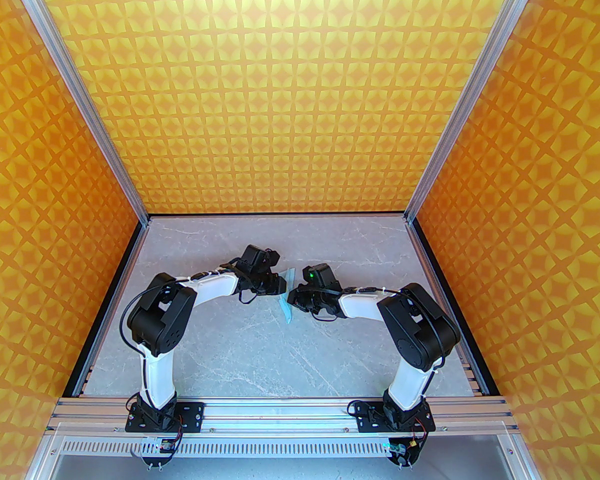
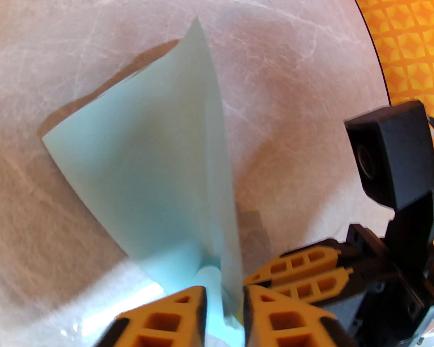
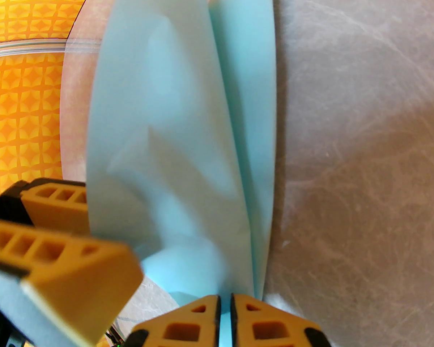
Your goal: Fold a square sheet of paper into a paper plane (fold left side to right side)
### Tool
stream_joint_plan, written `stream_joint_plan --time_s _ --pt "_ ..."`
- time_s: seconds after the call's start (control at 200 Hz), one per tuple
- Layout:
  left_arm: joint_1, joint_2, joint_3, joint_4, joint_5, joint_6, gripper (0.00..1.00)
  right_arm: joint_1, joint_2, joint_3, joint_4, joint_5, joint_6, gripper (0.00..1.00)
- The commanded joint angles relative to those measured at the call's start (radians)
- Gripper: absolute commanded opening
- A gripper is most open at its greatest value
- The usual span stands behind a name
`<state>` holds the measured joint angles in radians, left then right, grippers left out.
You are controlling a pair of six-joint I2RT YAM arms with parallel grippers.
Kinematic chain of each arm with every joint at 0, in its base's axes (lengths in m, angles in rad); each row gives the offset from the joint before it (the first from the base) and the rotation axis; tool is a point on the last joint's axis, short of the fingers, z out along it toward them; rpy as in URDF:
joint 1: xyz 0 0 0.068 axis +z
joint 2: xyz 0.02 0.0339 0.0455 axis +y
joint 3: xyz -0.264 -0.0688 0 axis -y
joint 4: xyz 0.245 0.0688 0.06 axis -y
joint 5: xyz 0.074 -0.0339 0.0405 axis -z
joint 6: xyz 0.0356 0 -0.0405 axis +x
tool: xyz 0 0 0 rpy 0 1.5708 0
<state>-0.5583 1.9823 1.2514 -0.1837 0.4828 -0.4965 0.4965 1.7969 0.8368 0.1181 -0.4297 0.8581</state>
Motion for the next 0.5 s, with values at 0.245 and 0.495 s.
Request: stream_joint_plan --time_s 0.245,0.495 --pt "0.0 0.028 0.042 -0.016 0.014 0.01 0.06 0.022 -0.103 0.026 -0.192 0.101 -0.158 0.38" --pt "0.001 0.042 0.048 -0.014 0.014 0.01 0.06 0.091 -0.11 0.052 -0.303 0.194 -0.264 0.44"
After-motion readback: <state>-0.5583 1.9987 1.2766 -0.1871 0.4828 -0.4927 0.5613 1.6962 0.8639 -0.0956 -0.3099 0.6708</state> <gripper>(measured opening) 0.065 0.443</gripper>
